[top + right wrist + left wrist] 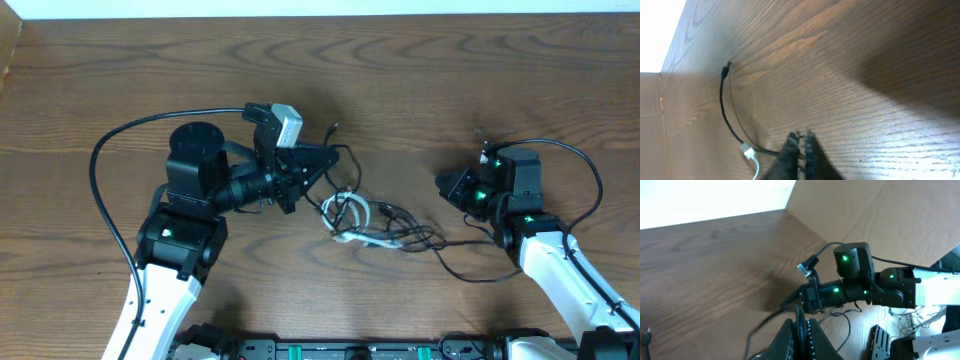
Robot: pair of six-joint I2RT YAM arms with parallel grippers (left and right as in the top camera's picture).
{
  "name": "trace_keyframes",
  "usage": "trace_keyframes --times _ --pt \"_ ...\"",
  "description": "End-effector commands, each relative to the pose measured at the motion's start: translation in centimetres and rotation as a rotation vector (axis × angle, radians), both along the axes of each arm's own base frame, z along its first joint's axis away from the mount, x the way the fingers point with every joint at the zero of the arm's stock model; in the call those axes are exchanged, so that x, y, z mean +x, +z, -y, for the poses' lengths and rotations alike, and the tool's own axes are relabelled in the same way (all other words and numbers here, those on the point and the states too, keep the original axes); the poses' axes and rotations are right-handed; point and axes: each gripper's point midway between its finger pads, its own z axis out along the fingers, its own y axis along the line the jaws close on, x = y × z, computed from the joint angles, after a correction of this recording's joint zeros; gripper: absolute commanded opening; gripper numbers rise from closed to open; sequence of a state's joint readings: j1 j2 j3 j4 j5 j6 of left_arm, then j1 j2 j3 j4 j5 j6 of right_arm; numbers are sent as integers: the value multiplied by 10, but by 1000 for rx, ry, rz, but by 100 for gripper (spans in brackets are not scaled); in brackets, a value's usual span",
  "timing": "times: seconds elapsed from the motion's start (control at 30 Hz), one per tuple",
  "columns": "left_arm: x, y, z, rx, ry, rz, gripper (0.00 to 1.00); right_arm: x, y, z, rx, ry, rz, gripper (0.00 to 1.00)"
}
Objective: Untangle cables
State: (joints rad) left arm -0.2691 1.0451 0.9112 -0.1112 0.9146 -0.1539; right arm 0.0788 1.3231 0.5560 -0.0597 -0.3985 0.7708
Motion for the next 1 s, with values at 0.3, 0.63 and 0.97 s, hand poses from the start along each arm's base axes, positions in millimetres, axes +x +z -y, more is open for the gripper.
trace_keyframes --times 0.3,0.63,0.97 --pt "27 -47 -43 180 309 -158 75 6 22 -19 70 126 110 44" --pt "16 -97 -56 308 347 -341 86 7 45 -39 117 277 240 53" --pt "-32 -127 -36 373 31 -417 87 6 45 -41 107 292 249 79"
